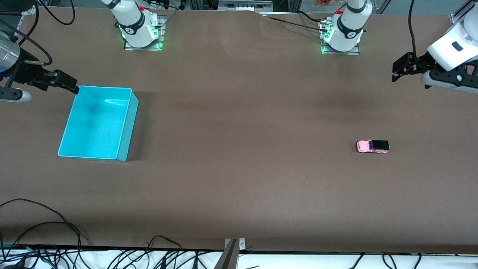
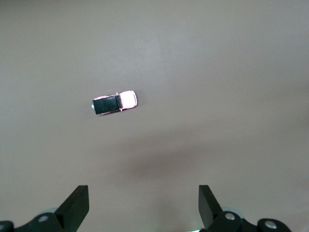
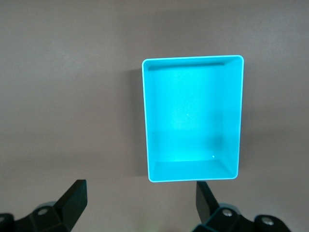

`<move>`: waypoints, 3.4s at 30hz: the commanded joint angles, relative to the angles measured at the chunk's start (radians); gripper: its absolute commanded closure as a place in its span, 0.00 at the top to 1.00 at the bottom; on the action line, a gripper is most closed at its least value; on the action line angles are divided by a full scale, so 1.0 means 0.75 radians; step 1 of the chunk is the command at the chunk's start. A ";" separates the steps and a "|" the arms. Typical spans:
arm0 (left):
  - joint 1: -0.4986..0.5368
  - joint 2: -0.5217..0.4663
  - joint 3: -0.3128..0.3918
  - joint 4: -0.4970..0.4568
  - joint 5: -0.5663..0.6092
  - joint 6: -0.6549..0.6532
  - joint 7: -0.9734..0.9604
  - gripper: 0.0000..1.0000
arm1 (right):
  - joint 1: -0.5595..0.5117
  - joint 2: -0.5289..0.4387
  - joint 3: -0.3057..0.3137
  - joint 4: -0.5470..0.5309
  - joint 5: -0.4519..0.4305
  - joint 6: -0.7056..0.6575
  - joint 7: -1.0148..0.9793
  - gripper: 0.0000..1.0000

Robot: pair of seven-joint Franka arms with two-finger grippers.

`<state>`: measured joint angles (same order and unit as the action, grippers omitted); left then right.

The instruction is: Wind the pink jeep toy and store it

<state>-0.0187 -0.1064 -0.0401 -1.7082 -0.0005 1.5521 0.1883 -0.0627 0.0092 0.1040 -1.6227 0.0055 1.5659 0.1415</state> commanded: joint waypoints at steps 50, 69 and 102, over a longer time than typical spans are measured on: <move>0.078 0.344 0.119 -0.535 0.025 0.968 1.728 1.00 | -0.006 -0.008 -0.004 -0.006 0.013 -0.008 -0.009 1.00; 0.099 0.580 0.139 -0.557 0.232 1.240 1.892 1.00 | -0.006 -0.008 -0.004 -0.006 0.013 -0.008 -0.009 1.00; 0.105 0.760 0.154 -0.559 0.238 1.467 1.905 0.35 | -0.008 -0.008 -0.006 -0.006 0.013 -0.010 -0.015 1.00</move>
<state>0.0536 0.4621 0.0763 -2.1309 0.1579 2.6395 1.5996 -0.0634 0.0093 0.1028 -1.6235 0.0055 1.5647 0.1414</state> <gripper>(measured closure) 0.176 0.000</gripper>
